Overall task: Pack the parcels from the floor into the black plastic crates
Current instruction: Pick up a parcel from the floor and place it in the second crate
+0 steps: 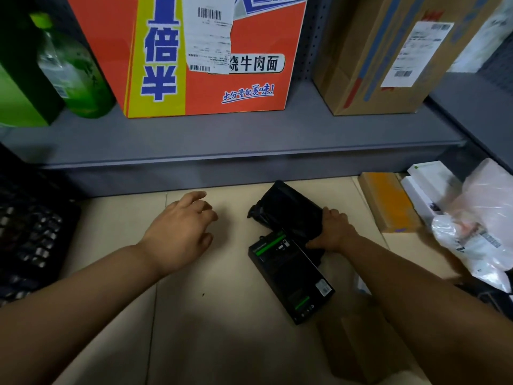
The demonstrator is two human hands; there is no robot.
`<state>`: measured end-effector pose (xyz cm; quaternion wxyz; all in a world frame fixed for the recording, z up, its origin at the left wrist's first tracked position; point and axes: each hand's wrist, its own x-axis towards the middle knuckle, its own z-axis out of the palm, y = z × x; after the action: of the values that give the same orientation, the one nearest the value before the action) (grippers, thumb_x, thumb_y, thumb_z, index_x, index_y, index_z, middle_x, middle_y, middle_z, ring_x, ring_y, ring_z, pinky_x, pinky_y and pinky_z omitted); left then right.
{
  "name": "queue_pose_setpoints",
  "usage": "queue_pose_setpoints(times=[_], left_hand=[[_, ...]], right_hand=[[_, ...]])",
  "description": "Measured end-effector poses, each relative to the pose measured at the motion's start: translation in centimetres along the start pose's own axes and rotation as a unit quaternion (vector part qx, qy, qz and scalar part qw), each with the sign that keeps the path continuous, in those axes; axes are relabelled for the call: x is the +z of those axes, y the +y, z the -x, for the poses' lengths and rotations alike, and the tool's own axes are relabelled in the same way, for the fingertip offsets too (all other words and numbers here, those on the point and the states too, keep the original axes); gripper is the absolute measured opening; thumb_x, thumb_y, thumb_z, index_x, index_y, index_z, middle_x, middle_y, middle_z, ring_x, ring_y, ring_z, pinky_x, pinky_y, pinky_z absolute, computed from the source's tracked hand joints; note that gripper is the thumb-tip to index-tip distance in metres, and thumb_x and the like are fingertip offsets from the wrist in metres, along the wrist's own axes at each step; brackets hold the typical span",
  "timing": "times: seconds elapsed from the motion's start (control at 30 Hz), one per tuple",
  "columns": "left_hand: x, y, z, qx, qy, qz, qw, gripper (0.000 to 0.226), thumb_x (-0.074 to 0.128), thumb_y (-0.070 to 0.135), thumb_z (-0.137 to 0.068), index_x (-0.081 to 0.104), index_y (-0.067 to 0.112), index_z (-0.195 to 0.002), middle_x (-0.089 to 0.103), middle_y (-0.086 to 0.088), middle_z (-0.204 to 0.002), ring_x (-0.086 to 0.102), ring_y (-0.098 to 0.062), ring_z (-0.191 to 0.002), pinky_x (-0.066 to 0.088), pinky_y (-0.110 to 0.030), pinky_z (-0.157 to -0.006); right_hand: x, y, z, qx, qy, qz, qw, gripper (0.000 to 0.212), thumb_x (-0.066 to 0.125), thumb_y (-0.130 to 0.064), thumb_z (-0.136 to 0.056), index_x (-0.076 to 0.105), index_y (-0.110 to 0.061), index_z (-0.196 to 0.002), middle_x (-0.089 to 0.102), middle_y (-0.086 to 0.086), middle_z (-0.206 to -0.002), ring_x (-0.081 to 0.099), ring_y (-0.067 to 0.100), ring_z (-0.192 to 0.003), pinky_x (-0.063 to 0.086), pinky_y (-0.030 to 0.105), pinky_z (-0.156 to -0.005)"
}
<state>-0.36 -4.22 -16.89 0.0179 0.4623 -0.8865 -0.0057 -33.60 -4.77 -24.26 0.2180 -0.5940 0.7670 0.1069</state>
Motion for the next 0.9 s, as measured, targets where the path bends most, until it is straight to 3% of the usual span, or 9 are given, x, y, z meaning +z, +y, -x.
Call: queue_pose_setpoints(times=[0.17, 0.37, 0.57, 0.7, 0.8, 0.87, 0.9], left_hand=[[-0.3, -0.5, -0.4, -0.014, -0.003, 0.023, 1.000, 0.039, 0.064, 0.027, -0.081, 0.063, 0.017, -0.118, 0.060, -0.002, -0.121, 0.035, -0.027, -0.135, 0.039, -0.039, -0.101], [-2.2, -0.4, -2.0, -0.047, -0.014, 0.045, 0.998, 0.045, 0.058, 0.031, -0.087, 0.051, 0.018, -0.130, 0.051, -0.001, -0.132, 0.022, -0.021, -0.140, 0.035, -0.039, -0.103], [-4.1, -0.2, -3.0, -0.049, -0.016, 0.062, 0.997, 0.061, 0.060, 0.034, -0.086, 0.036, 0.019, -0.141, 0.045, -0.005, -0.137, 0.035, -0.024, -0.128, 0.035, -0.035, -0.102], [-5.2, -0.6, -3.2, -0.031, -0.020, 0.092, 0.995, 0.077, 0.065, 0.038, -0.083, 0.026, 0.017, -0.146, 0.036, -0.005, -0.146, 0.029, -0.024, -0.134, 0.029, -0.034, -0.108], [-6.0, -1.3, -3.0, -0.018, -0.078, 0.115, 0.990, 0.094, 0.072, 0.042, -0.076, 0.019, 0.015, -0.149, 0.029, -0.006, -0.151, 0.024, -0.024, -0.138, 0.024, -0.031, -0.111], [-6.2, -1.8, -2.4, -0.031, -0.125, 0.150, 0.980, 0.093, 0.076, 0.039, -0.072, 0.026, 0.015, -0.147, 0.037, -0.007, -0.146, 0.034, -0.024, -0.134, 0.032, -0.031, -0.107], [-6.3, -2.2, -2.1, -0.038, -0.137, 0.170, 0.975, 0.081, 0.077, 0.036, -0.071, 0.038, 0.016, -0.139, 0.047, -0.007, -0.137, 0.044, -0.024, -0.125, 0.040, -0.031, -0.099]], right_hand=[[0.1, 0.0, 1.2, -0.005, 0.068, -0.015, 0.998, 0.094, 0.077, -0.051, -0.063, 0.032, -0.005, -0.133, 0.035, 0.014, -0.128, 0.032, 0.031, -0.119, 0.038, 0.037, -0.094], [-1.3, -0.1, 4.2, -0.078, 0.212, 0.055, 0.973, 0.091, 0.078, -0.046, -0.054, 0.038, -0.007, -0.126, 0.042, 0.011, -0.118, 0.037, 0.028, -0.109, 0.041, 0.033, -0.087], [-3.1, -2.0, 7.4, -0.158, 0.300, 0.166, 0.926, 0.107, 0.079, -0.053, -0.046, 0.045, 0.004, -0.129, 0.053, 0.020, -0.114, 0.047, 0.034, -0.101, 0.052, 0.041, -0.083], [-3.9, -4.4, 9.7, -0.215, 0.316, 0.207, 0.901, 0.111, 0.082, -0.057, -0.047, 0.044, 0.005, -0.131, 0.055, 0.022, -0.118, 0.047, 0.035, -0.109, 0.051, 0.043, -0.088], [-4.4, -6.2, 11.1, -0.249, 0.329, 0.221, 0.884, 0.115, 0.084, -0.057, -0.045, 0.041, 0.003, -0.132, 0.055, 0.022, -0.119, 0.040, 0.033, -0.112, 0.050, 0.042, -0.090], [-4.6, -7.2, 11.9, -0.271, 0.339, 0.224, 0.873, 0.118, 0.086, -0.056, -0.042, 0.038, 0.002, -0.132, 0.054, 0.022, -0.118, 0.039, 0.033, -0.112, 0.050, 0.043, -0.090], [-4.6, -7.6, 12.1, -0.281, 0.343, 0.228, 0.867, 0.119, 0.087, -0.055, -0.040, 0.037, 0.002, -0.132, 0.053, 0.022, -0.119, 0.039, 0.034, -0.113, 0.049, 0.044, -0.091]])
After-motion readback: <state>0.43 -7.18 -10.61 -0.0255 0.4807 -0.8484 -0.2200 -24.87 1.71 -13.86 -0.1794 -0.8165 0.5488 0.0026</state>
